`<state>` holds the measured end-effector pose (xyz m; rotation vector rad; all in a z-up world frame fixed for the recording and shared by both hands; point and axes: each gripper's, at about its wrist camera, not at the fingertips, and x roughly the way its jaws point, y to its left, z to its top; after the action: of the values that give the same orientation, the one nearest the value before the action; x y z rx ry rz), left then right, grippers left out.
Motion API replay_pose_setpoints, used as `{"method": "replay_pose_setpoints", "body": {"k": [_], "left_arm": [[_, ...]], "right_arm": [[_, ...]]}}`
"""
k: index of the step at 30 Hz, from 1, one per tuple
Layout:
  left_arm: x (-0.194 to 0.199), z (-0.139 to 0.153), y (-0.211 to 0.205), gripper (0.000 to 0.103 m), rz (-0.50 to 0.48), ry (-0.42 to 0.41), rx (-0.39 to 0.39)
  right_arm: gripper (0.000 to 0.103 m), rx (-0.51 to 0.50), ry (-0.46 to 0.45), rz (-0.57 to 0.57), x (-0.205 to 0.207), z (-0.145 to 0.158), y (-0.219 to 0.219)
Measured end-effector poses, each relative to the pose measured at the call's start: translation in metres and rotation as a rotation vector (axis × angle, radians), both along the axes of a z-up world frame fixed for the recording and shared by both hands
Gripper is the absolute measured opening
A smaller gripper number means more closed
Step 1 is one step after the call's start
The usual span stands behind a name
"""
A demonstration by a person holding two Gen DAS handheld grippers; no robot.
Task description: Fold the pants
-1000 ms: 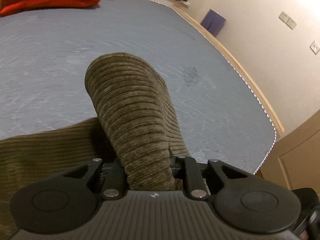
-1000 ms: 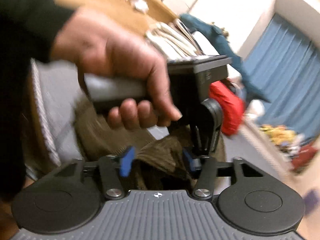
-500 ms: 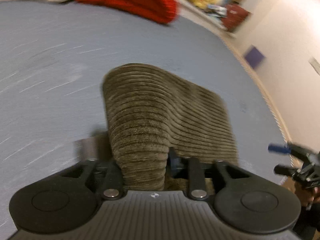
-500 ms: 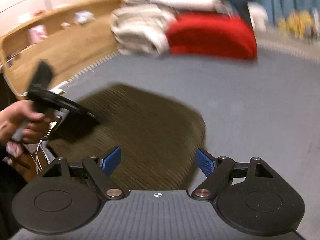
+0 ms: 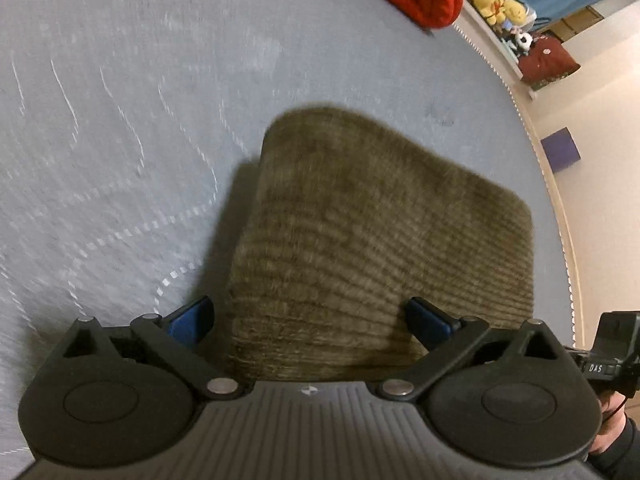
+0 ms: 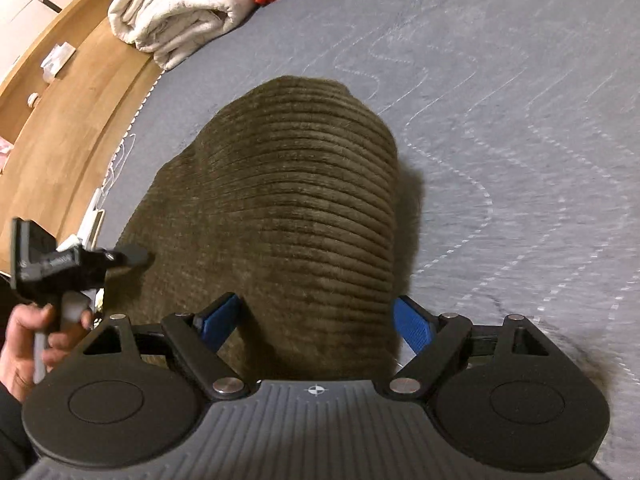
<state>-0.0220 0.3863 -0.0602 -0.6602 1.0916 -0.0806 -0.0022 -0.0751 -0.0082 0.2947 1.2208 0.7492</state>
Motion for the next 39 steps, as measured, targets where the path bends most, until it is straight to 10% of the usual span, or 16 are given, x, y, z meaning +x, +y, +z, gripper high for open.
{"method": "replay_pose_setpoints", "body": {"k": [5, 9, 14, 24, 39], "left_arm": [[0.006, -0.011, -0.015, 0.084, -0.017, -0.029, -0.030], [0.012, -0.001, -0.035, 0.068, -0.033, -0.047, 0.036], [0.017, 0.025, -0.056, 0.053, -0.042, -0.090, 0.062], [0.065, 0.052, -0.162, 0.047, -0.174, -0.247, 0.013], [0.128, 0.042, -0.249, 0.050, -0.193, -0.358, -0.027]], "right_arm": [[0.085, -0.008, -0.009, 0.014, 0.004, -0.009, 0.019], [0.049, -0.033, -0.068, 0.001, -0.002, -0.005, 0.023], [0.035, 0.017, -0.087, -0.041, -0.008, 0.015, 0.009], [0.034, 0.028, -0.253, -0.181, 0.002, 0.076, -0.097], [0.034, -0.022, -0.451, -0.238, 0.077, 0.069, -0.189]]}}
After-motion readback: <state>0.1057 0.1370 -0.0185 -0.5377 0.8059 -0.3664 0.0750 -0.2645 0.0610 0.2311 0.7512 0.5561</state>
